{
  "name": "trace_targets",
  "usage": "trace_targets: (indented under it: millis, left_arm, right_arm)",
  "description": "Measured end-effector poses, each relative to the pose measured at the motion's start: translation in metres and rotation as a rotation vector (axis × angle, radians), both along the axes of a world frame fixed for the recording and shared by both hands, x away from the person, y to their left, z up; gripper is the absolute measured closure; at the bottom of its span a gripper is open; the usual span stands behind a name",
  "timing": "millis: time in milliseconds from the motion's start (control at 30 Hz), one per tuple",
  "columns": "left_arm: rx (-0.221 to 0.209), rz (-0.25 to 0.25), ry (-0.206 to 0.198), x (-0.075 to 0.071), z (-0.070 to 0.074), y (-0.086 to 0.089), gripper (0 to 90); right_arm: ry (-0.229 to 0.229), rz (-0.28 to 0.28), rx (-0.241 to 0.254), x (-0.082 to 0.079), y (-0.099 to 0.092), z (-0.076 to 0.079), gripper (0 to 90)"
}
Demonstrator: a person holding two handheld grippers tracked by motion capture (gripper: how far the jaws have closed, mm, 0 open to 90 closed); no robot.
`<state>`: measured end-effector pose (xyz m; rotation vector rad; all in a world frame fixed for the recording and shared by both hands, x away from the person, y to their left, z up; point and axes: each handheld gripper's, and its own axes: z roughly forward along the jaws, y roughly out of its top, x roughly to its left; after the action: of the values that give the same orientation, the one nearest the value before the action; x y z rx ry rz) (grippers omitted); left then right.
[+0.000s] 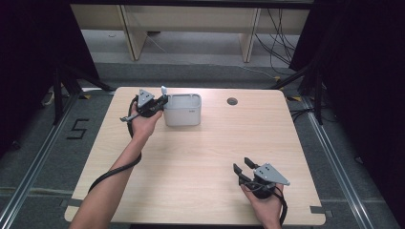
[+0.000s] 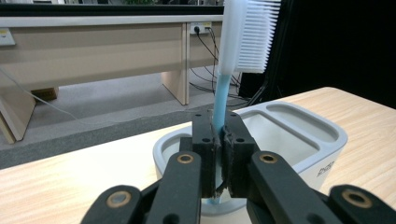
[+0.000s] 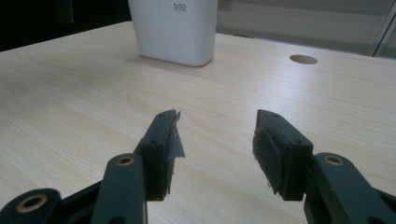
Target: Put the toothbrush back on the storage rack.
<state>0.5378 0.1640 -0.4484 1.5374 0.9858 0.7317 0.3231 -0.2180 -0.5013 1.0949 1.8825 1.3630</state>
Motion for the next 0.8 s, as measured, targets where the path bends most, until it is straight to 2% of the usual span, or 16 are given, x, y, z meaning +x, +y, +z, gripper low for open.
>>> trace_targets:
  millis: [367, 433, 567, 600, 700, 800]
  left_arm:
    - [0.006, 0.009, 0.025, 0.0020, -0.0074, 0.0018, 84.7]
    - [0.005, 0.008, 0.026, 0.0020, -0.0078, 0.0019, 84.5]
    - [0.007, 0.008, 0.028, 0.0021, -0.0084, 0.0022, 84.4]
    - [0.007, 0.008, 0.029, 0.0021, -0.0087, 0.0022, 84.4]
    - [0.009, 0.008, 0.032, 0.0020, -0.0098, 0.0024, 84.3]
    - [0.006, 0.011, 0.035, 0.0020, -0.0108, 0.0029, 83.8]
  right_arm:
    - [0.000, -0.003, -0.002, -0.0002, 0.0000, 0.0000, 50.1]
    - [-0.020, 0.001, -0.013, 0.0007, -0.0012, 0.0002, 50.0]
    - [-0.012, 0.004, -0.001, 0.0007, -0.0007, -0.0003, 50.0]
    - [-0.020, 0.002, -0.015, 0.0009, -0.0013, 0.0000, 50.0]
    - [0.003, 0.002, -0.005, -0.0004, -0.0003, 0.0002, 50.0]
    - [0.001, 0.000, -0.013, -0.0006, -0.0007, 0.0005, 50.0]
